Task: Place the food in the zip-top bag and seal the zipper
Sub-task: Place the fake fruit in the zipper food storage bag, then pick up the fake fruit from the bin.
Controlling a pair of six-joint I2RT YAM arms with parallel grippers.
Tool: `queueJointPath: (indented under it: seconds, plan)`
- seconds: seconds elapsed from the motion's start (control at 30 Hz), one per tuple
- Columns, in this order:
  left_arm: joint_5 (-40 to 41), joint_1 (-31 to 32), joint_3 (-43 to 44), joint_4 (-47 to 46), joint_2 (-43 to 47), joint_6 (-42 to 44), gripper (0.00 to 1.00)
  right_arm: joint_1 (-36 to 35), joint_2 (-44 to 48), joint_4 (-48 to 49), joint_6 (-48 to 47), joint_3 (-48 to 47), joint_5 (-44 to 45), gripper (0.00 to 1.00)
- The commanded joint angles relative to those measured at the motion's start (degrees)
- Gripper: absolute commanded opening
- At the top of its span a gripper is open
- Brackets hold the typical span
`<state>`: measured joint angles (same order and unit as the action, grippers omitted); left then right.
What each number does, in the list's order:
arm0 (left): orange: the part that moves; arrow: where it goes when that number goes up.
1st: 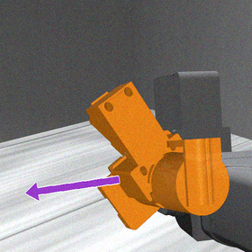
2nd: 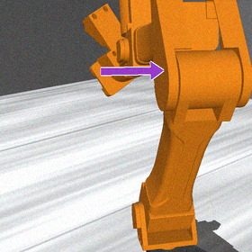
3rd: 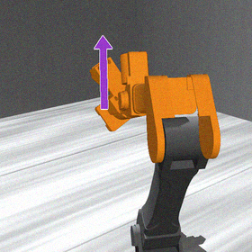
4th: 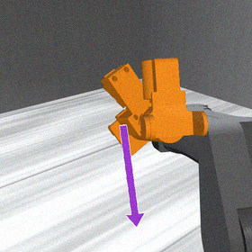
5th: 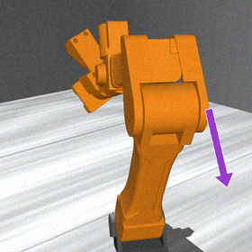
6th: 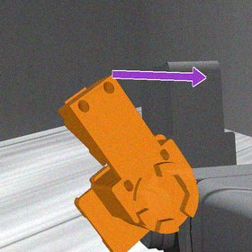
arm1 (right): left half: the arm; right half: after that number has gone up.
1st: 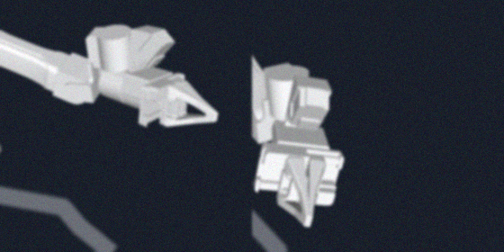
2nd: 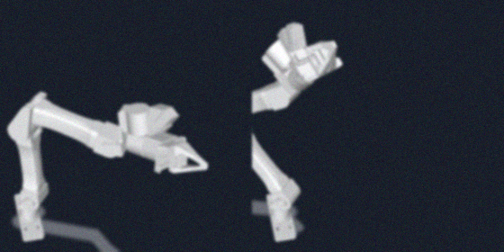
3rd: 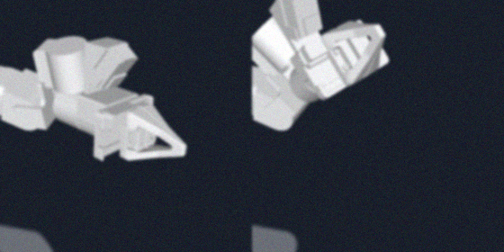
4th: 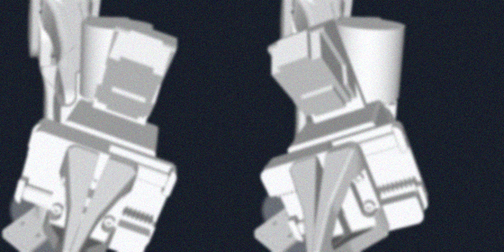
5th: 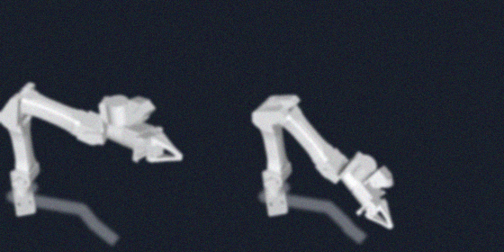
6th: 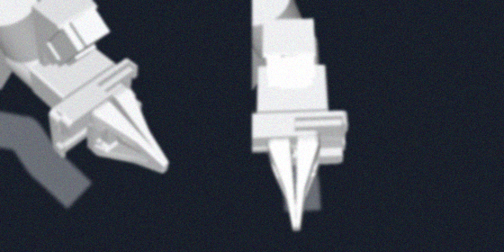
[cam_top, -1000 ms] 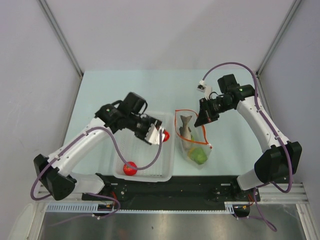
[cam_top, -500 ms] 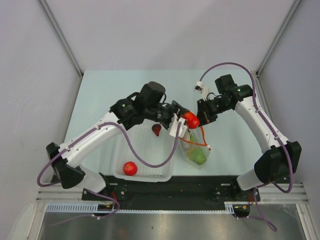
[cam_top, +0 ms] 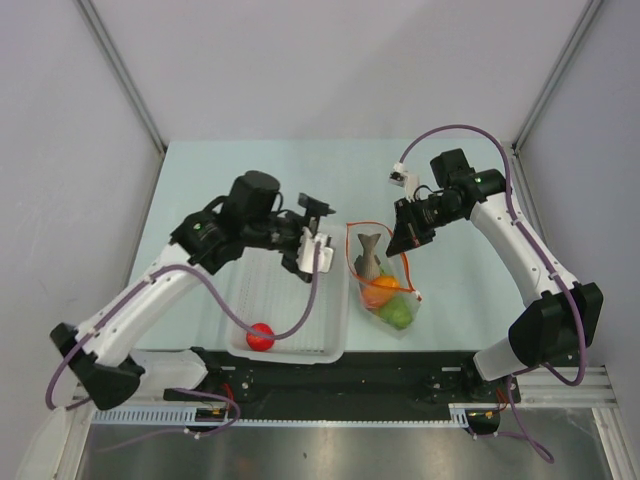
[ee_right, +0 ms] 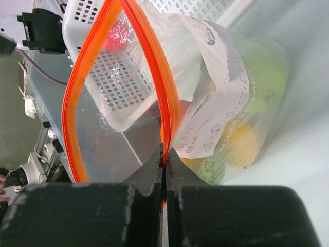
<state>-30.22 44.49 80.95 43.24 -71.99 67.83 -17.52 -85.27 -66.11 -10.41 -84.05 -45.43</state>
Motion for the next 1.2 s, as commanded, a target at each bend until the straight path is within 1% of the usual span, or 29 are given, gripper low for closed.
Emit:
queueJointPath:
  seconds: [0.0,0.03,0.07,0.1,0.17,0.23,0.27,0.33,0.47,0.57,0.7,0.83,0.9,0.93,1.0,1.03,1.17]
  plan:
    - [-3.27,-4.49,-7.63,12.69,8.07,0.35,0.99,-0.32,1.52,0.63,-0.75,-1.47,-0.27,0.0]
    - [-3.01,-4.76,-9.21,14.92,8.7,1.15,0.98,-0.41,1.6,0.63,-0.75,-1.47,-0.36,0.0]
    - [-2.05,-4.94,-12.1,19.81,9.14,2.03,0.97,-0.41,1.6,0.63,-0.75,-1.47,-0.27,0.0]
    - [-1.6,-5.03,-13.61,22.3,9.32,3.78,0.97,-0.5,1.69,0.54,-0.75,-1.38,-0.19,0.0]
    - [-0.72,-5.11,-17.46,28.44,8.36,5.72,0.97,-0.41,1.86,0.63,-0.75,-1.2,-0.01,0.0]
    - [1.21,-5.2,-19.94,30.4,6.35,6.17,0.96,-0.59,2.04,0.71,-0.75,-1.2,-0.01,0.0]
    - [1.82,-5.2,-22.04,31.02,5.72,6.87,0.93,-0.5,1.96,0.72,-0.75,-1.2,0.08,0.0]
    - [2.88,-5.2,-23.55,30.94,3.97,7.14,0.92,-0.59,2.04,0.63,-0.75,-1.2,0.25,0.0]
    - [3.58,-5.11,-26.63,29.01,1.24,7.49,0.93,-0.59,2.22,0.63,-0.75,-0.94,0.43,0.0]
    - [6.92,-5.11,-28.99,27.25,-1.39,8.01,0.92,-0.67,1.96,0.63,-0.75,-1.03,0.52,0.0]
    - [9.91,-5.11,-30.76,25.32,-3.68,8.45,0.92,-0.59,1.6,0.8,-0.75,-1.12,0.6,0.0]
    - [10.27,-5.03,-31.82,21.28,-5.09,8.28,0.92,-0.59,1.16,0.8,-0.75,-1.11,0.52,0.0]
    - [10.27,-5.03,-31.73,19.0,-5.97,7.84,0.89,-0.59,0.9,0.89,-0.75,-1.12,0.52,0.0]
    - [10.27,-5.03,-31.64,18.2,-6.15,7.49,0.82,-0.67,0.81,0.98,-0.75,-1.12,0.6,0.0]
    - [10.0,-5.03,-30.42,16.97,-6.32,7.05,0.74,-0.5,0.81,0.89,-0.75,-1.29,0.69,0.0]
    - [9.65,-5.03,-29.89,16.96,-6.24,6.79,0.67,-0.59,0.64,0.89,-0.66,-1.38,0.78,0.0]
    - [9.74,-5.11,-28.92,17.49,-5.1,7.23,0.53,-0.59,-0.24,1.33,-0.57,-1.29,0.08,0.0]
